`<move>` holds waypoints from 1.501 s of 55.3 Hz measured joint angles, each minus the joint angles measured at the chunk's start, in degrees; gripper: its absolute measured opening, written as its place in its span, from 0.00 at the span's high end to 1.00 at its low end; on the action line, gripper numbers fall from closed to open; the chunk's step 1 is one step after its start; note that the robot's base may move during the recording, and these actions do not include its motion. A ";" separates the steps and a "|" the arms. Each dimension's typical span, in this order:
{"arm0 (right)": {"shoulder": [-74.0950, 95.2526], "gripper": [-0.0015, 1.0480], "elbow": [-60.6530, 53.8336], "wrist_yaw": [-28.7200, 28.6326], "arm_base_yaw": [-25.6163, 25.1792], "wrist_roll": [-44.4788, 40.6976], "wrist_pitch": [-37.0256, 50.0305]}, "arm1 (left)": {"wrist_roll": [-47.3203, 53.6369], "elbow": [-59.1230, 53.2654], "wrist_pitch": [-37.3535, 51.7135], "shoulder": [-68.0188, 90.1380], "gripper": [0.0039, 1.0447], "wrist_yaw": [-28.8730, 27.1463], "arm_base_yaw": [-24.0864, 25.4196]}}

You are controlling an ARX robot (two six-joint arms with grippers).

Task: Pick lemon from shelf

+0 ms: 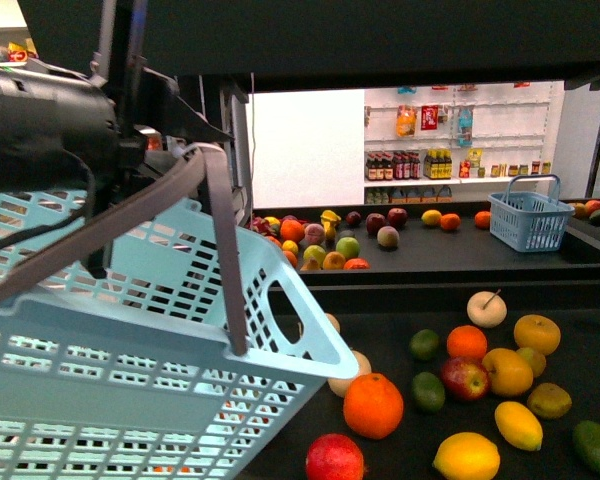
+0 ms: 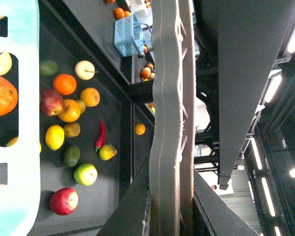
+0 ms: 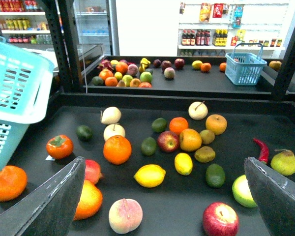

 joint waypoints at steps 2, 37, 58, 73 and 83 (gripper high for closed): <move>0.00 0.07 0.00 0.00 0.00 0.00 0.00 | -0.37 0.55 0.81 1.64 0.89 -0.15 -1.16; 0.00 0.07 0.00 -0.02 0.00 0.00 0.00 | -0.70 0.74 7.80 8.20 0.89 -1.03 -8.48; 3.67 0.07 2.05 7.67 1.31 4.22 -5.49 | -1.40 1.51 8.85 11.41 0.89 -1.46 -12.11; 49.05 0.07 15.17 -2.64 -16.98 11.39 18.08 | -0.76 1.79 8.85 11.41 0.89 -2.47 -12.07; 79.49 0.07 31.56 -8.52 -20.65 10.03 21.00 | -0.81 1.81 8.85 11.41 0.89 -2.32 -12.09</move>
